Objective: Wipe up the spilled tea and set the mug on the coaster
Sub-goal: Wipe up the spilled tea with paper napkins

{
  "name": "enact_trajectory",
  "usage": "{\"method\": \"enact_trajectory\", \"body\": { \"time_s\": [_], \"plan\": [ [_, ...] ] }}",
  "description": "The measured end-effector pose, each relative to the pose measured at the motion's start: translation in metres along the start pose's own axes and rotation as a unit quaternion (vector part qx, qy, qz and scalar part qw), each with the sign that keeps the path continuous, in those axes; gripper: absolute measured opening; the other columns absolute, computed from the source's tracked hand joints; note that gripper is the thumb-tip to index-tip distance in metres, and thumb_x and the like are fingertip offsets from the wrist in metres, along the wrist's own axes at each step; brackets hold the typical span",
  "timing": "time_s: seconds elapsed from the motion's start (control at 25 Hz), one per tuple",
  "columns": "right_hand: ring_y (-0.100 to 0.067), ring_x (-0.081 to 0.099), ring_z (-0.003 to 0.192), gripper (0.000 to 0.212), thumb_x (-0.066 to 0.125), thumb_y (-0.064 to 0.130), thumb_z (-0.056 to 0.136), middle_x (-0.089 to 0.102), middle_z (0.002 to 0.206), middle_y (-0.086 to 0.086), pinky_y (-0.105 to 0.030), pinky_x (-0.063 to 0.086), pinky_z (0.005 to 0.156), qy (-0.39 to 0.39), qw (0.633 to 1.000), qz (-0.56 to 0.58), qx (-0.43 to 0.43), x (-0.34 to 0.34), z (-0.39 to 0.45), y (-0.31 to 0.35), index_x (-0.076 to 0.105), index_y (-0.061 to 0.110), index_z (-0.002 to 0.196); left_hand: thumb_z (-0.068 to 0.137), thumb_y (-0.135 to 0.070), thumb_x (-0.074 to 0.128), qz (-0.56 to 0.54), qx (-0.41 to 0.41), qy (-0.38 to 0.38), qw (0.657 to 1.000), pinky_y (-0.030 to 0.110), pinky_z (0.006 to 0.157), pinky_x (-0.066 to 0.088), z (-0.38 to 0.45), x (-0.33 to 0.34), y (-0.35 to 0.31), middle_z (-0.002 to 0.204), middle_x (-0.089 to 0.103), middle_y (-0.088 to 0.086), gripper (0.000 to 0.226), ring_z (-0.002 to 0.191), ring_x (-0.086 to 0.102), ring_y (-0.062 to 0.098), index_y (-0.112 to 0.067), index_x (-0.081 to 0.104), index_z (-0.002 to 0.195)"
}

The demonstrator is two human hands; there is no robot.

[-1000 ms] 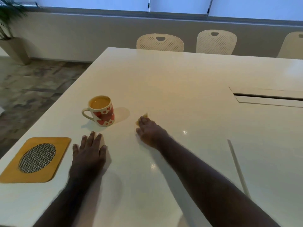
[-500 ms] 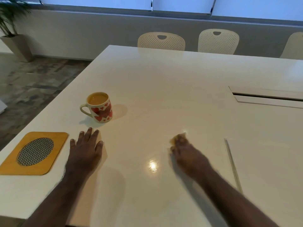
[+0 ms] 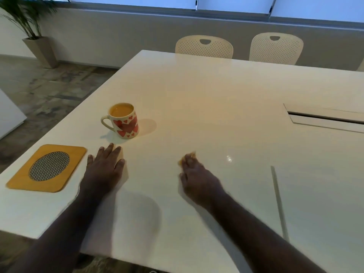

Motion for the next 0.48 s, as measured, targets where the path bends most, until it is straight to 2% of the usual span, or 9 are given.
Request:
{"method": "enact_trajectory", "body": {
  "time_s": [0.12,0.2,0.32,0.4,0.48],
  "plan": [
    [-0.019,0.010,0.151,0.066,0.042,0.016,0.091,0.014,0.163,-0.009,-0.031,0.011,0.118,0.067,0.989,0.000,-0.131,0.021,-0.052,0.049,0.022,0.007,0.154,0.098,-0.045,0.026,0.002,0.004,0.001,1.000,0.062,0.117,0.011,0.001,-0.001,0.000,0.162,0.022,0.007,0.058,0.149,0.017,0.033,-0.019,0.030,0.150],
    [-0.014,0.006,0.151,0.076,0.043,0.008,0.084,0.009,0.165,-0.002,-0.034,0.019,0.117,0.113,0.982,0.017,-0.150,0.017,-0.074,0.058,0.018,0.012,0.155,0.096,-0.047,0.022,0.019,0.016,0.006,1.000,0.062,0.117,0.011,0.000,-0.001,-0.001,0.162,0.022,0.008,0.063,0.149,0.015,0.033,-0.017,0.029,0.151],
    [-0.012,0.006,0.151,0.074,0.040,-0.001,0.089,0.006,0.165,0.002,-0.031,0.026,0.114,0.140,0.974,0.009,-0.180,0.005,-0.085,0.061,0.015,0.015,0.156,0.098,-0.047,0.026,-0.012,-0.017,0.003,1.000,0.058,0.118,0.008,0.000,-0.002,-0.003,0.162,0.020,0.004,0.058,0.150,0.014,0.029,-0.021,0.029,0.151],
    [-0.010,0.015,0.149,0.072,0.037,-0.004,0.089,0.012,0.164,0.005,-0.032,0.033,0.112,0.151,0.970,0.018,-0.189,0.001,-0.087,0.061,0.021,0.019,0.156,0.098,-0.049,0.026,-0.022,-0.018,-0.001,1.000,0.057,0.119,0.007,-0.001,-0.003,-0.004,0.162,0.021,0.002,0.058,0.150,0.013,0.027,-0.023,0.029,0.150],
    [-0.004,0.038,0.138,0.067,0.038,-0.002,0.091,0.031,0.157,0.012,-0.021,0.040,0.106,0.155,0.970,0.091,-0.165,-0.002,-0.088,0.058,0.034,0.030,0.150,0.097,-0.050,0.025,-0.028,-0.012,-0.005,1.000,0.058,0.119,0.007,-0.004,-0.003,-0.005,0.162,0.022,0.002,0.059,0.150,0.014,0.027,-0.024,0.030,0.150]
  ]
}}
Point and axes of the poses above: each hand's wrist, its own z-axis towards the middle knuckle, its own x-axis out of the palm, y = z × x, the point moved 2 cm from there along z, towards the middle knuckle
